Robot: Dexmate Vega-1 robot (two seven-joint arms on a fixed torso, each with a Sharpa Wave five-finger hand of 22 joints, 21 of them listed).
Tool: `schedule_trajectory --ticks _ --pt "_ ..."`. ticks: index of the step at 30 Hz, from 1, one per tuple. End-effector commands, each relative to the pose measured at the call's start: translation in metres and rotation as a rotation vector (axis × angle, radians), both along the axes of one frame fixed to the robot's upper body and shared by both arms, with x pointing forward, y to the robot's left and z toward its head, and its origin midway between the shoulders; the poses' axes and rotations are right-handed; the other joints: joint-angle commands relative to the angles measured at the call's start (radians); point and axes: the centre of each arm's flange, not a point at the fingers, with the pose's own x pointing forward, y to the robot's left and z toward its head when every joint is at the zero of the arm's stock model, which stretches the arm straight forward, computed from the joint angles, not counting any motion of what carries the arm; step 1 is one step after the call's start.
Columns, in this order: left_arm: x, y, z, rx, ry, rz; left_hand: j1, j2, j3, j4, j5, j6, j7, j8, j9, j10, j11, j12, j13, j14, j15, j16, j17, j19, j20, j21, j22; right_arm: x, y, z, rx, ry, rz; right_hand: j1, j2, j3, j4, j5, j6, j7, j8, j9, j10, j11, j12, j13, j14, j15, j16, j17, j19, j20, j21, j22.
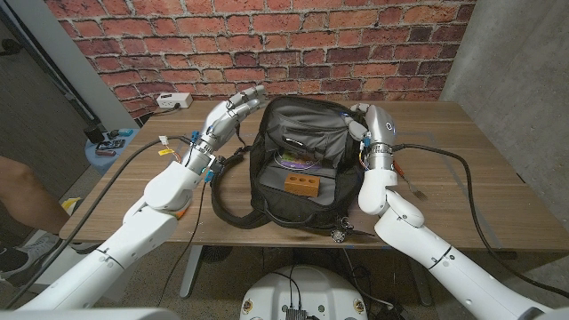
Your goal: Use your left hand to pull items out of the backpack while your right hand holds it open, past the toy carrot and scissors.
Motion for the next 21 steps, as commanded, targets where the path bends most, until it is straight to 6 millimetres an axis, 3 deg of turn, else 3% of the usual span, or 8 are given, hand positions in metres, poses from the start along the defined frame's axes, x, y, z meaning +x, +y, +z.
schedule_trajectory --ticks 1,21 --pt "0.001 -0.001 -0.002 0.032 0.022 -0.020 0.013 -0.001 -0.004 0.000 0.010 0.003 -0.006 -0.001 0.006 0.002 -0.004 -0.001 0.004 -0.006 -0.003 0.000 0.000 -0.002 -0.002 -0.002 0.005 0.011 0.005 0.008 0.009 0.007 0.005 0.004 0.008 -0.005 0.001 0.005 0.008 0.005 0.008 0.004 0.009 0.004 -0.003 0.001 0.010 -0.146 -0.001 0.002 0.007 -0.057 0.002 0.004" --pt "0.007 -0.015 -0.005 0.230 0.091 -0.050 0.052 -0.011 -0.004 -0.014 0.014 0.039 -0.012 0.009 0.006 0.035 -0.006 0.005 0.005 0.027 -0.018 0.006 -0.002 0.022 -0.008 -0.002 0.005 0.002 0.005 0.015 -0.006 -0.008 -0.002 0.008 0.011 -0.010 0.001 0.006 0.008 0.006 0.007 0.004 0.011 0.004 -0.003 0.002 0.012 -0.146 -0.003 0.004 0.007 -0.057 0.002 0.004"
